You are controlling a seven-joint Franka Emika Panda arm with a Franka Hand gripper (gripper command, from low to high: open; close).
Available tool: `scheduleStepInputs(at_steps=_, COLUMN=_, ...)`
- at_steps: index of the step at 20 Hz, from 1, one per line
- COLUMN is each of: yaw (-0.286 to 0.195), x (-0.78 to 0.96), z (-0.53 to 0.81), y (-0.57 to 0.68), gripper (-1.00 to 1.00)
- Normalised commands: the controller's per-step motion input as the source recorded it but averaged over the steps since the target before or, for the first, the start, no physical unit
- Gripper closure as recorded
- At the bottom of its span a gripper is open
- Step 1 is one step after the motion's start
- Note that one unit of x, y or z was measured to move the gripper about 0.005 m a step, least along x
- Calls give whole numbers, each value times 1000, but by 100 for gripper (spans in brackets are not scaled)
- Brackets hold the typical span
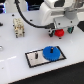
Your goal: Insert the blue gear onto the right peg, followed by the red gear
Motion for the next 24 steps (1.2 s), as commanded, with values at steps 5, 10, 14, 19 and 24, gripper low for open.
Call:
scheduleStepInputs(at_steps=5, yaw=0, x=-346, z=-160, y=-45, gripper=100)
scheduleStepInputs(at_steps=10, yaw=0, x=-73, z=6, y=0, gripper=100)
scheduleStepInputs(at_steps=14, yaw=0, x=39, z=304, y=1, gripper=100)
scheduleStepInputs(at_steps=19, yaw=0, x=251, z=580, y=-43, gripper=100)
scheduleStepInputs(at_steps=24, yaw=0, x=465, z=530, y=-246, gripper=100)
